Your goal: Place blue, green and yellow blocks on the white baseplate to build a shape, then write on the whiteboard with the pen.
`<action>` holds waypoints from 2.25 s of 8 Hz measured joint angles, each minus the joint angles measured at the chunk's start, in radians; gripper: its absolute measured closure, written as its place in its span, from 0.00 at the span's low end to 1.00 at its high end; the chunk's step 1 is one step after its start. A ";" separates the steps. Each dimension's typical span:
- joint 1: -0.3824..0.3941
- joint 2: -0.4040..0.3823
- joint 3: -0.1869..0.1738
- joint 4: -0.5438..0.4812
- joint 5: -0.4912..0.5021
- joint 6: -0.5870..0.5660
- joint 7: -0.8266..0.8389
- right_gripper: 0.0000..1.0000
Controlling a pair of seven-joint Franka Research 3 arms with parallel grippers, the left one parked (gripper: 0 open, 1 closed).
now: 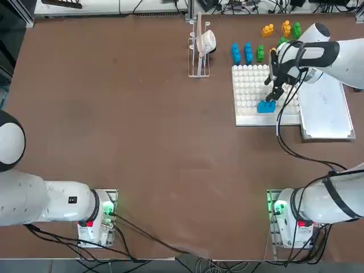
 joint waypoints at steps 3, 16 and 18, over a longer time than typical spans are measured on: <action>0.000 -0.001 0.000 -0.009 0.000 -0.010 -0.001 0.00; 0.012 -0.017 0.000 -0.018 0.000 -0.026 -0.003 0.00; 0.012 -0.061 0.000 -0.016 0.000 -0.043 -0.002 0.00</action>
